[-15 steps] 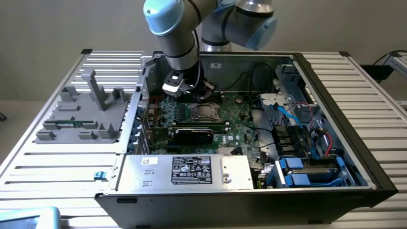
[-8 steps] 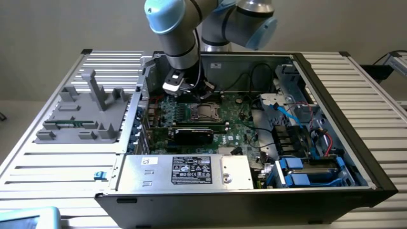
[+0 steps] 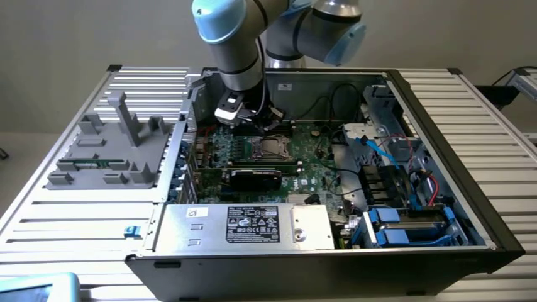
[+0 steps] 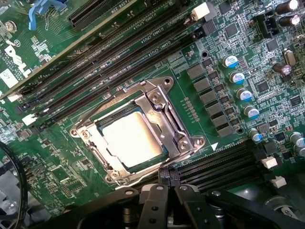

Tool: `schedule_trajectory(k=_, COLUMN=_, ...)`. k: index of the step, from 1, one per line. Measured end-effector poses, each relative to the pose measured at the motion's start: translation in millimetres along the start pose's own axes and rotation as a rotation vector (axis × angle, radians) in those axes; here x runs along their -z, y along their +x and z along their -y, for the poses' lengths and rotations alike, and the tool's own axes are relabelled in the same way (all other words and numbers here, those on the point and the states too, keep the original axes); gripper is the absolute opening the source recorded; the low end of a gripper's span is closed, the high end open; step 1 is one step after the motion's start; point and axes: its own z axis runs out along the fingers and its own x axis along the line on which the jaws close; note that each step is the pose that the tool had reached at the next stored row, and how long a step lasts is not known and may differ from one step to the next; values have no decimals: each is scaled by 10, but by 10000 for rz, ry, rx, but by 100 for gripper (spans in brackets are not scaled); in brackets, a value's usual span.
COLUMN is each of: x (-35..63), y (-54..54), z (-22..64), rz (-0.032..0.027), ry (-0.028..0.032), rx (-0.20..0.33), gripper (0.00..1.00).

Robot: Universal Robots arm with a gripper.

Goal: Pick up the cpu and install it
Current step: 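Install the first cpu locking lever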

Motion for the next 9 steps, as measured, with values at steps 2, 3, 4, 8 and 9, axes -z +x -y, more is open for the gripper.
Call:
schedule_trajectory(k=2, x=0, y=8, z=4, rz=7, ry=-16, rx=-1, gripper=11)
schedule_trajectory(k=3, x=-1, y=13, z=7, rz=6, ry=-20, rx=-1, gripper=11)
schedule_trajectory(k=4, x=-3, y=19, z=10, rz=10, ry=-22, rx=0, gripper=11)
schedule_trajectory(k=8, x=-9, y=36, z=19, rz=3, ry=-25, rx=4, gripper=11)
schedule_trajectory(k=9, x=-10, y=39, z=21, rz=-2, ry=-29, rx=5, gripper=11)
